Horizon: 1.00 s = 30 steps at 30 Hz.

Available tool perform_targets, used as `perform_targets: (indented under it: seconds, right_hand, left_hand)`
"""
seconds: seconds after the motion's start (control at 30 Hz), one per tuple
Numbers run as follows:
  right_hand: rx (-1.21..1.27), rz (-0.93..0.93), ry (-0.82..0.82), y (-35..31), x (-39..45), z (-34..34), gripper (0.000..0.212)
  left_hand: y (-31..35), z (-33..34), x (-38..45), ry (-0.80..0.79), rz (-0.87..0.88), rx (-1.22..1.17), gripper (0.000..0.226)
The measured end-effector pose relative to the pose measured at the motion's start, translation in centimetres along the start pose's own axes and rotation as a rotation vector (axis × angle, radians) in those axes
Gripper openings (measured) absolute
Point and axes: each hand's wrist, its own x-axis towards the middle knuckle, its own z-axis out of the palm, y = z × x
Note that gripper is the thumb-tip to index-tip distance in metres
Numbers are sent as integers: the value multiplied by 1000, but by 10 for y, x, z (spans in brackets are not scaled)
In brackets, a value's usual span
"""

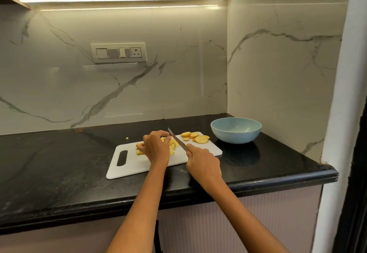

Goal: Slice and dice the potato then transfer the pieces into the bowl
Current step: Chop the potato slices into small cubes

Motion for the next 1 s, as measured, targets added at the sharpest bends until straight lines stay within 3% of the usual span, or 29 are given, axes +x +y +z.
perform_targets:
  seconds: [0.13, 0.23, 0.47, 0.57, 0.77, 1.0]
  right_hand:
    - [34, 20, 38, 4, 2, 0, 32]
    - [55, 64, 112, 11, 6, -2, 34]
    - [44, 77, 198, 23, 24, -5, 33]
    - [18, 58, 207, 25, 32, -3, 36]
    - [-4, 23, 274, 30, 61, -3, 32]
    - [-46, -16, 319, 38, 103, -1, 36]
  left_hand:
    - [-2, 1, 1, 32, -38, 39, 21]
    - [-2, 1, 0, -29, 26, 26, 19]
    - [8, 16, -4, -556, 514, 322, 25]
    - [3, 17, 5, -518, 546, 461, 24]
    - [-5, 15, 26, -227, 362, 462, 23]
    - [13, 38, 31, -459, 409, 432, 19]
